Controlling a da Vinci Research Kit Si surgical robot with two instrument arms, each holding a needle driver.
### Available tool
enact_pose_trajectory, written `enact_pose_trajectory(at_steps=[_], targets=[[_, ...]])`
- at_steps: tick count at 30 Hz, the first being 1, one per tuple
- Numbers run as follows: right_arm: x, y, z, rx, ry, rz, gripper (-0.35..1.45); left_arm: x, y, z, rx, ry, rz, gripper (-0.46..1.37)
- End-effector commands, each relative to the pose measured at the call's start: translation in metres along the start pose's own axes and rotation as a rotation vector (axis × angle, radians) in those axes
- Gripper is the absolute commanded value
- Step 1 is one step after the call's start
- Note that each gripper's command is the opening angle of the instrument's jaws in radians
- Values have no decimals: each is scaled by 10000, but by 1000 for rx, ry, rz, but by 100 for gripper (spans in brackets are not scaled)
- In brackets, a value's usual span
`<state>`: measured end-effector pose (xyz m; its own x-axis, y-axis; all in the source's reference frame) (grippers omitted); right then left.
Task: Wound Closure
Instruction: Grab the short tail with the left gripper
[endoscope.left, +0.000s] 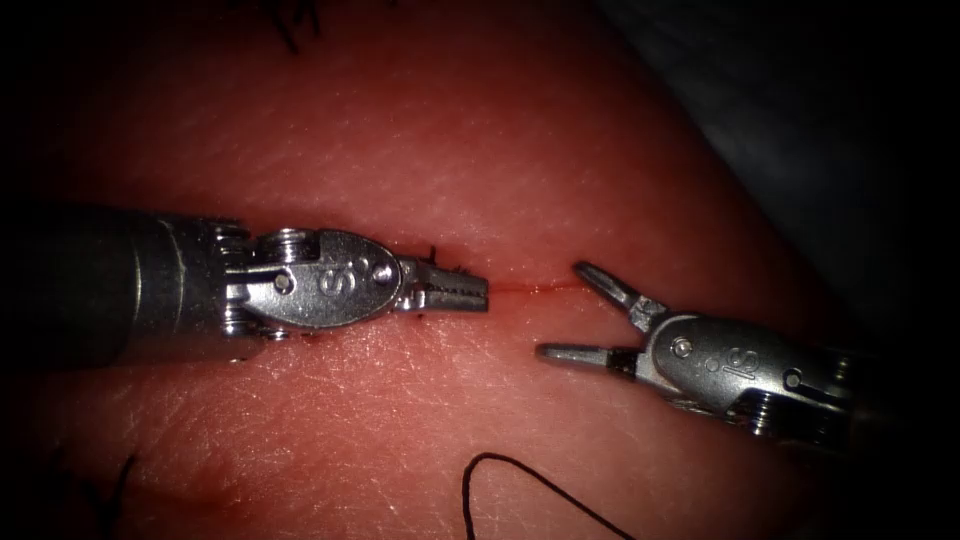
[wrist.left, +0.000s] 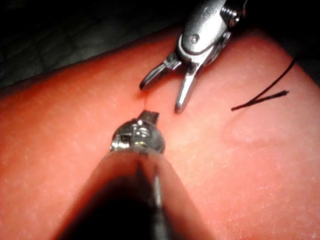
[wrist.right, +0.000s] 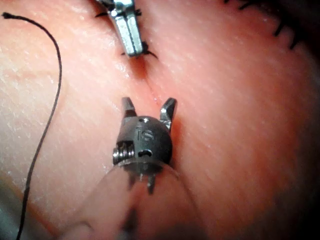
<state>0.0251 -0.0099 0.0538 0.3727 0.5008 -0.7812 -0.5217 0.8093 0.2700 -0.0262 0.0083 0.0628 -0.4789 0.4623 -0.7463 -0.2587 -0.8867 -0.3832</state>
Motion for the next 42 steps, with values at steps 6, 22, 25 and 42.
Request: enact_pose_trajectory(at_steps=[6,22,25,42], targets=[[0,0,0,0,1,0,87,1,3,-1,-4,0,5,-35],[-1,-1,-1,0,0,-18,87,18,4,-11,0,-2,44,102],[-1,-1,-1,0,1,-19,87,18,1,-12,1,-4,43,103],[-2,-3,-1,-1,2,-20,87,-1,-13,2,54,-37,41,10]])
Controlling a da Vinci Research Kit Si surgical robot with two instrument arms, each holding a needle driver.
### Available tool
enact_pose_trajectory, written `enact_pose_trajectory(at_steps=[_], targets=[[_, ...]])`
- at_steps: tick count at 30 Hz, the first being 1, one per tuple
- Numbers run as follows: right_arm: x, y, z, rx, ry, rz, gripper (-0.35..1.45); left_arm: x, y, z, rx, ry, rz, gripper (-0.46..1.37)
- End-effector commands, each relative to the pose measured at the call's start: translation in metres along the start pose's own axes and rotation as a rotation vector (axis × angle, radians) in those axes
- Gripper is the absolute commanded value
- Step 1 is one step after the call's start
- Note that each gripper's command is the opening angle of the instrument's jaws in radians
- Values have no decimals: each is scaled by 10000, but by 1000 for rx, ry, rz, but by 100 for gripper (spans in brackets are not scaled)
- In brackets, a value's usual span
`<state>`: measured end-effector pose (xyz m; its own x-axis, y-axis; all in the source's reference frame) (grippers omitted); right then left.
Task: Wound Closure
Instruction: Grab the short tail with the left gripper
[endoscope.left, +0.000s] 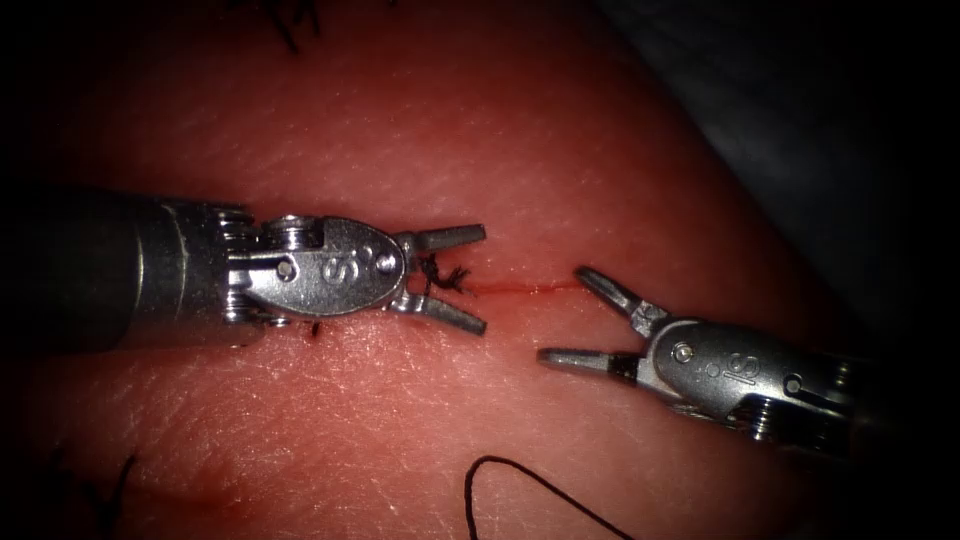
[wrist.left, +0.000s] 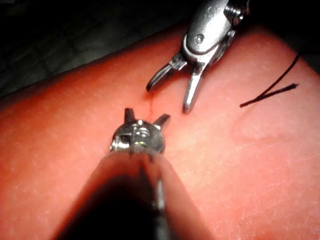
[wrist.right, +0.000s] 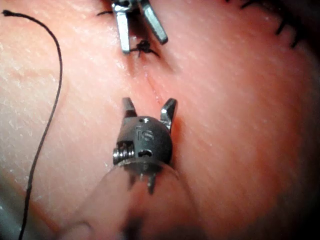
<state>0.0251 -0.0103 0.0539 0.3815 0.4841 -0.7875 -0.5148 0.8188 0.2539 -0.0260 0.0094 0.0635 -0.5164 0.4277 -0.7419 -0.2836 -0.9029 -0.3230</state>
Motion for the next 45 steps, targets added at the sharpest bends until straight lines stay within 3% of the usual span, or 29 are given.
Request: enact_pose_trajectory(at_steps=[1,12,18,19,23,31,34,36,42,43,45], targets=[[0,0,0,0,0,0,87,0,0,0,3,-7,2,10],[0,1,1,-1,0,0,86,-1,3,1,4,-11,3,1],[0,0,0,0,0,0,86,-3,7,3,-8,-35,11,13],[0,0,0,0,0,0,86,-4,9,4,-10,-40,13,28],[-1,-1,0,0,1,-1,86,-5,9,5,-9,-41,14,39],[-3,-3,0,-1,3,-2,86,-5,9,6,-8,-41,7,8],[-3,-3,-1,-1,3,-3,86,-5,9,6,-8,-42,1,-35],[-3,-4,0,-2,3,-9,75,-5,9,5,-10,-42,-10,-35],[-1,-8,13,-12,0,-17,97,-8,11,0,-16,-41,-12,-35],[-1,-8,14,-16,-1,-17,96,-8,11,-1,-16,-42,-18,-35],[-1,-8,16,7,11,-17,75,-9,12,-4,-19,-41,-4,-35]])
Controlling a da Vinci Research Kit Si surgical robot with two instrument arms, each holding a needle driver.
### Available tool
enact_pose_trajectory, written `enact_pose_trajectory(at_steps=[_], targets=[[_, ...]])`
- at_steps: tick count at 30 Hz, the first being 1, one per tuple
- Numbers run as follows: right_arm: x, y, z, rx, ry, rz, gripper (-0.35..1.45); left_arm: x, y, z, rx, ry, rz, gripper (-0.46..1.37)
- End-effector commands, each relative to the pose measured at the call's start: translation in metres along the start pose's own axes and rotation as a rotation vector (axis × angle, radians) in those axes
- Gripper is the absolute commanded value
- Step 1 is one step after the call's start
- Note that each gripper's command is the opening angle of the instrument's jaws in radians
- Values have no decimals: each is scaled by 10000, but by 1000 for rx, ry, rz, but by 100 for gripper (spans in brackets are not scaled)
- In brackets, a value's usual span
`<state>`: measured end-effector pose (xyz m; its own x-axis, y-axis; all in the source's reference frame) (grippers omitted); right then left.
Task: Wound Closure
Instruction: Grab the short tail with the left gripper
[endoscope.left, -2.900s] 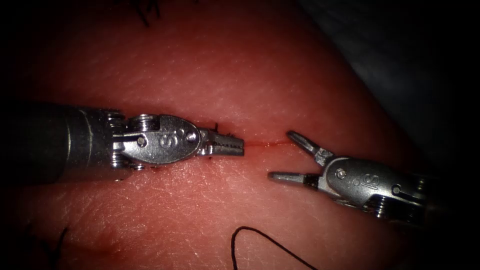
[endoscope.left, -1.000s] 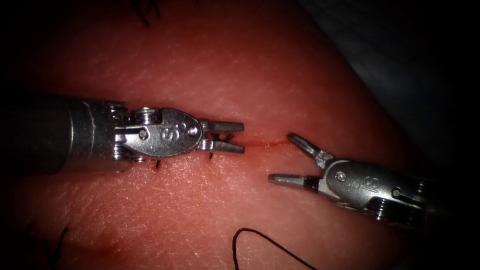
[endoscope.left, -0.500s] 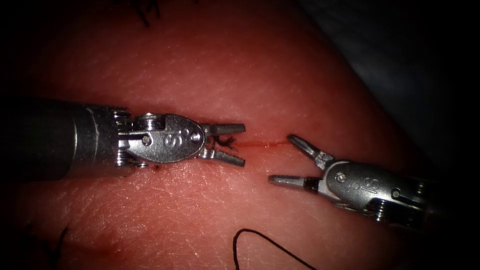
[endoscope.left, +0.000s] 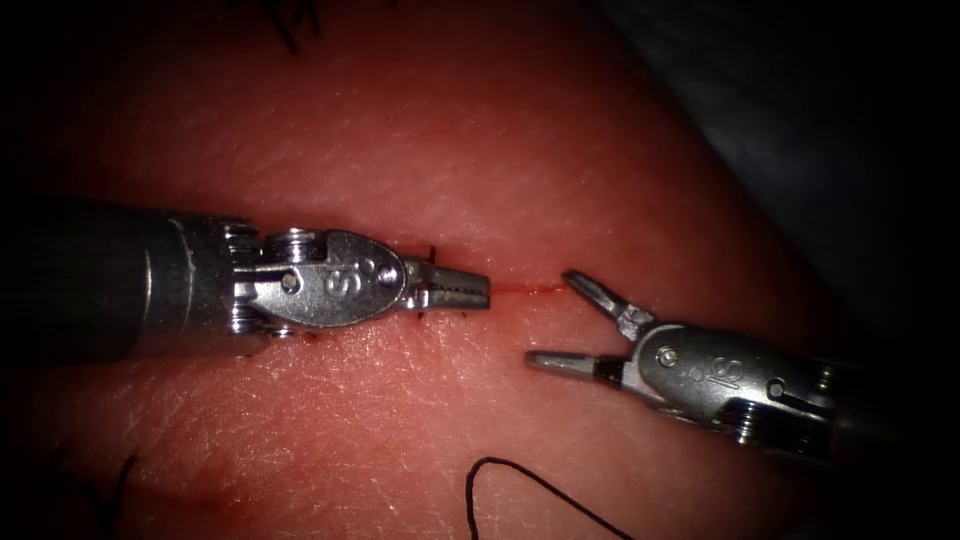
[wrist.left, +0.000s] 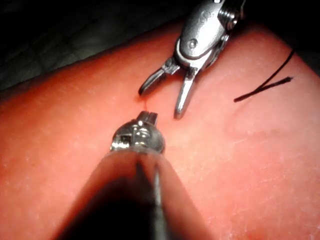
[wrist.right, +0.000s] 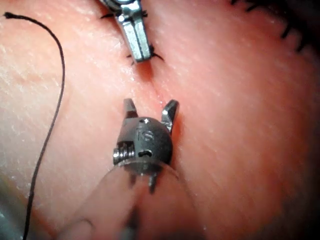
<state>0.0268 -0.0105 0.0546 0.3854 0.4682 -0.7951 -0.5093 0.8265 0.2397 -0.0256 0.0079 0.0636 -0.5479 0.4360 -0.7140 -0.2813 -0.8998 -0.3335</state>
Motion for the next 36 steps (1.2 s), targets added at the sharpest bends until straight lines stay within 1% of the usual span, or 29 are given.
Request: enact_pose_trajectory(at_steps=[1,2,3,7,10,12,14,18,24,25,27,29,31,36], targets=[[0,1,1,27,16,0,60,-1,1,-2,-12,2,11,-35],[0,2,2,54,30,-7,25,-2,1,-4,-13,3,24,-35],[0,2,2,60,34,-7,20,-3,2,-5,-15,3,30,-35],[2,5,6,114,63,-13,18,-7,3,-12,-22,5,83,-35],[1,7,8,150,84,-33,28,-8,2,-16,-17,14,119,-35],[1,8,9,172,98,-47,34,-10,2,-18,-25,26,144,-35],[1,8,9,199,114,-54,30,-11,3,-20,-38,49,157,-35],[4,8,11,240,145,-83,35,-13,4,-23,-53,69,177,-35],[14,5,18,284,188,-120,62,-14,7,-28,-58,72,186,-35],[16,3,20,291,195,-131,72,-14,8,-29,-60,73,187,-35],[18,0,24,295,201,-142,84,-14,7,-30,-61,73,186,-35],[21,-4,29,299,212,-175,103,-13,7,-31,-61,73,185,-35],[23,-7,33,302,219,-192,108,-12,8,-31,-61,73,185,-35],[29,-13,41,317,243,-237,109,-9,11,-32,-63,74,182,-35]])
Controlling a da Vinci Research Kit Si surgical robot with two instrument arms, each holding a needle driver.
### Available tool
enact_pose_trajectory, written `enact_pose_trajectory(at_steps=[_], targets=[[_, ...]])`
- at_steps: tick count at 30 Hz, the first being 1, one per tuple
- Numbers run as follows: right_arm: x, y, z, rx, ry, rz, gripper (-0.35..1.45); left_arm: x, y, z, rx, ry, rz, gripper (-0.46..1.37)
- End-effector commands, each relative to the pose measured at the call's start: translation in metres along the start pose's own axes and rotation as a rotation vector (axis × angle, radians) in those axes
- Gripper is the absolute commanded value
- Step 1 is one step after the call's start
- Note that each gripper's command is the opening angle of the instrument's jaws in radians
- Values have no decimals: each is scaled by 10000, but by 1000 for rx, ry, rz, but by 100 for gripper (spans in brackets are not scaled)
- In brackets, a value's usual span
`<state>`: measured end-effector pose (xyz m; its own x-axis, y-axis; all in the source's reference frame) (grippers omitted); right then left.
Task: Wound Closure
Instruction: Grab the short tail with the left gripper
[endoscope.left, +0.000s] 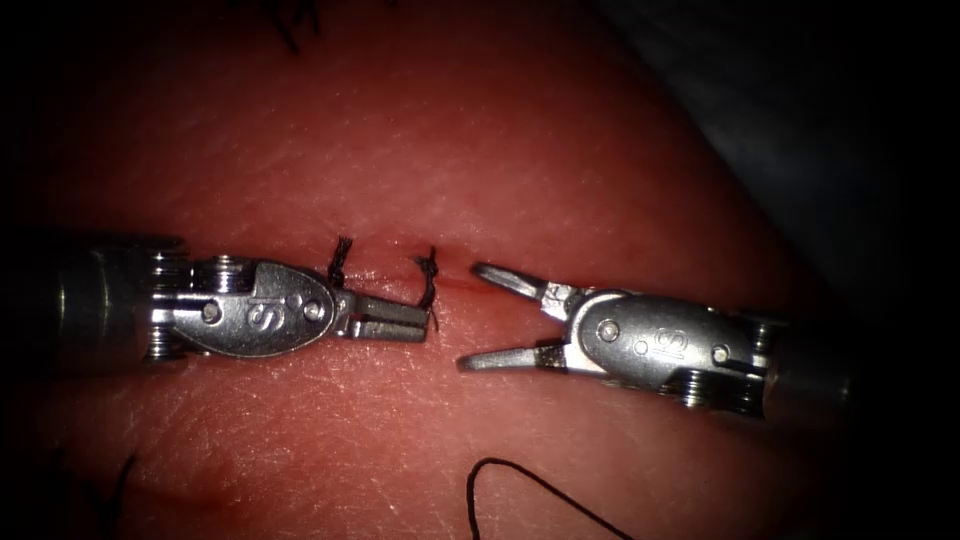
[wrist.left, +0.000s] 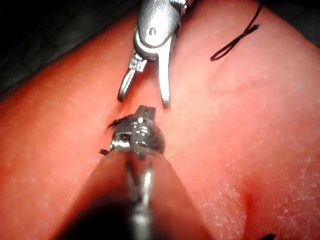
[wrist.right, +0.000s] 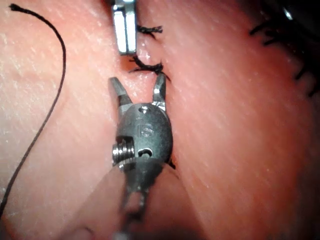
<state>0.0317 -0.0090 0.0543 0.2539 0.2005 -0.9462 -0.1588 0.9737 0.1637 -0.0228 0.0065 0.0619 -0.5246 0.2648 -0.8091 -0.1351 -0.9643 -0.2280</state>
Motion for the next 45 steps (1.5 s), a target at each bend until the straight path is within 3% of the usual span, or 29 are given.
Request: enact_pose_trajectory(at_steps=[1,10,16,17,18,22,25,28,31,32,34,45], targets=[[0,1,1,9,6,-13,109,1,1,0,-4,0,4,-35],[1,4,-2,20,13,-29,106,0,4,-14,-17,7,12,-35],[1,5,-4,22,14,-29,106,1,-1,-9,-7,10,8,-35],[1,6,-5,24,14,-29,105,2,-3,-6,-4,9,6,17],[1,6,-7,26,15,-29,105,3,-5,-3,-2,10,4,57],[-1,8,-16,35,20,-31,105,7,-6,9,38,-24,-2,93],[-4,7,-25,39,24,-34,105,10,-6,15,57,-39,11,102],[-5,7,-32,42,24,-35,104,12,-6,17,61,-41,27,94],[-6,6,-37,41,30,-37,104,11,-6,19,90,-72,54,59],[-6,6,-37,41,30,-37,104,11,-6,19,93,-75,59,55],[-5,5,-37,39,33,-38,104,10,-6,21,139,-125,78,25],[-4,2,-34,37,33,-39,104,4,-5,28,146,-172,121,17]])
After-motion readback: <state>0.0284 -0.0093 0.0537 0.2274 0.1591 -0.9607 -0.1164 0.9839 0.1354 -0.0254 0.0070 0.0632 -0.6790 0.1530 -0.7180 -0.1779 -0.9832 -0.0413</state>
